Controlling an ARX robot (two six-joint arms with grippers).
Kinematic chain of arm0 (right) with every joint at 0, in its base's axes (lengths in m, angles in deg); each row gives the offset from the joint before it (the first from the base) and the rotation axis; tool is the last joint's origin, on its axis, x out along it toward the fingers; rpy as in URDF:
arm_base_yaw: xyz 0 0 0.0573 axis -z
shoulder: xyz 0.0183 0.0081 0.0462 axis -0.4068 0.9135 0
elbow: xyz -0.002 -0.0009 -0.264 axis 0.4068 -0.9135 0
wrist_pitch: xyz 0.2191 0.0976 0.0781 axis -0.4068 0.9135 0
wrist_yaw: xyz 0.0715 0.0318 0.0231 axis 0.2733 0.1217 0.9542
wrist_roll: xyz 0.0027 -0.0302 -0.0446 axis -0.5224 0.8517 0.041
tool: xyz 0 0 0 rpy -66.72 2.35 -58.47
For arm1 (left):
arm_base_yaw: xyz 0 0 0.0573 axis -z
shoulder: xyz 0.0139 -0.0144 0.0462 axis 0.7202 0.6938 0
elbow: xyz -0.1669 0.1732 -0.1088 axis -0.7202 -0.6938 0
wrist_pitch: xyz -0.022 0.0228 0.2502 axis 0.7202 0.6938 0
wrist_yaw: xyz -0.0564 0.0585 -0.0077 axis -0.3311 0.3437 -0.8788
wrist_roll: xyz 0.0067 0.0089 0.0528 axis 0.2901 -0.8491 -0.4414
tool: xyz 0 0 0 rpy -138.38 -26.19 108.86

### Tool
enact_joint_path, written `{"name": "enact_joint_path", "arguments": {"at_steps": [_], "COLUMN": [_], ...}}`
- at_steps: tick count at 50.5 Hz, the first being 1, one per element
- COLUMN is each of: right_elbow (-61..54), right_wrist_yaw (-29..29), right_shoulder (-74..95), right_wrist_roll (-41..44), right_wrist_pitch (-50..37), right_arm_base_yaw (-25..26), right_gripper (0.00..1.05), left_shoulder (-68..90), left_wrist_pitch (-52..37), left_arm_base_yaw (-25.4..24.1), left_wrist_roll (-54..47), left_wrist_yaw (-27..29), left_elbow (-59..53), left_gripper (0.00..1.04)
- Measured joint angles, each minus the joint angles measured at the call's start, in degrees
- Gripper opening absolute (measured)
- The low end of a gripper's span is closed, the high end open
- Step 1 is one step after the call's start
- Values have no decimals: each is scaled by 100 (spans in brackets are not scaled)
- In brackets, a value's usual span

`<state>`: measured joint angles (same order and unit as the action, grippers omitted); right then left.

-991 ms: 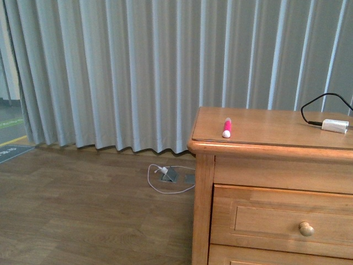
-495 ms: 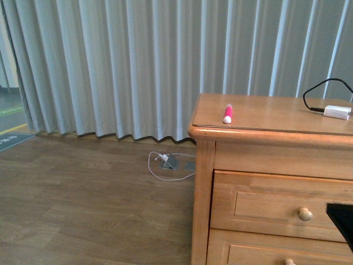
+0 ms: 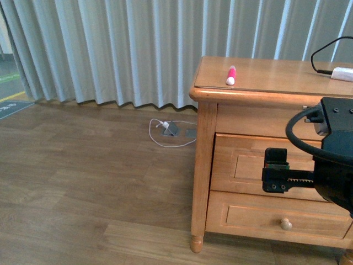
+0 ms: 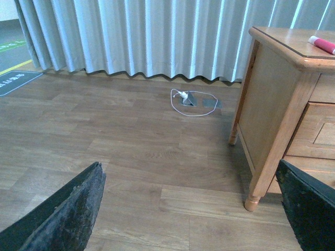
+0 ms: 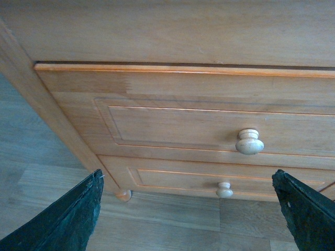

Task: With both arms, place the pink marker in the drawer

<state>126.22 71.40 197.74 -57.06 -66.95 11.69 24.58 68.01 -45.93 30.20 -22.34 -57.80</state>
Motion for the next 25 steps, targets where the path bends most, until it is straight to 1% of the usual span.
{"name": "enact_joint_path", "arguments": {"at_steps": [13, 25], "right_elbow": [997, 1543], "right_wrist_yaw": [-166, -227], "right_shoulder": [1248, 1902], "right_wrist_roll": [330, 459], "right_wrist_pitch": [-304, -350], "right_arm_base_yaw": [199, 514], "right_gripper": [96, 96], "left_shoulder": [0, 0], "left_wrist_pitch": [0, 0], "left_arm_base_yaw": [0, 0], "left_wrist_roll": [0, 0], "left_wrist_yaw": [0, 0], "left_elbow": [0, 0], "left_gripper": [99, 99]}}
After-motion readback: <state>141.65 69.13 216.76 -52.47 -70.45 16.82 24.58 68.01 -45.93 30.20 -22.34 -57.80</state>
